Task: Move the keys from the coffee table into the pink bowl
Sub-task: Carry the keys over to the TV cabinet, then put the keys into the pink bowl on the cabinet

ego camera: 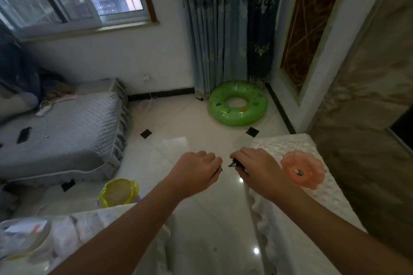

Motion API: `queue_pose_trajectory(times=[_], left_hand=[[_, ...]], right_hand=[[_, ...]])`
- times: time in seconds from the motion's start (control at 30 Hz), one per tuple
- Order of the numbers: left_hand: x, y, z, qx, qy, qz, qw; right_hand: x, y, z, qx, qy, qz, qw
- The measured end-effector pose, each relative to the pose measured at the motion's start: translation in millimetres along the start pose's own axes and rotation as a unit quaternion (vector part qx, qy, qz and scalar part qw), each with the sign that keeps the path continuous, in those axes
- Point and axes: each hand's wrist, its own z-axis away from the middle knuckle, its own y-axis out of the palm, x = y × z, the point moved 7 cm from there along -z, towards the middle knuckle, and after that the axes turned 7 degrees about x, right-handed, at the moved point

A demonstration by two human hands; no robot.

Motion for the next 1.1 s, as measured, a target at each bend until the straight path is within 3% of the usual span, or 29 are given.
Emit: queue_pose_trajectory(times=[0.27, 0.53, 0.8, 1.1], left_hand=[[22, -2, -103, -0.035, 0.067, 0.021, 0.997], [25, 33, -226, -0.065, 0.198, 0.067, 0.976], [40, 84, -337, -0.04, 0.344, 0.117, 0.931], [2, 129, -391, 0.023, 0.447, 0.161, 0.88]], right_hand=[[-74, -38, -47, -0.027, 0.02, 0.02, 0.999], [-179, -27, -56, -0.04, 0.146, 0.043, 0.988], [-263, -6, -73, -0.015, 0.329, 0.044, 0.943], [-288, 6, -47, -0.021, 0.459, 0.021, 0.888]])
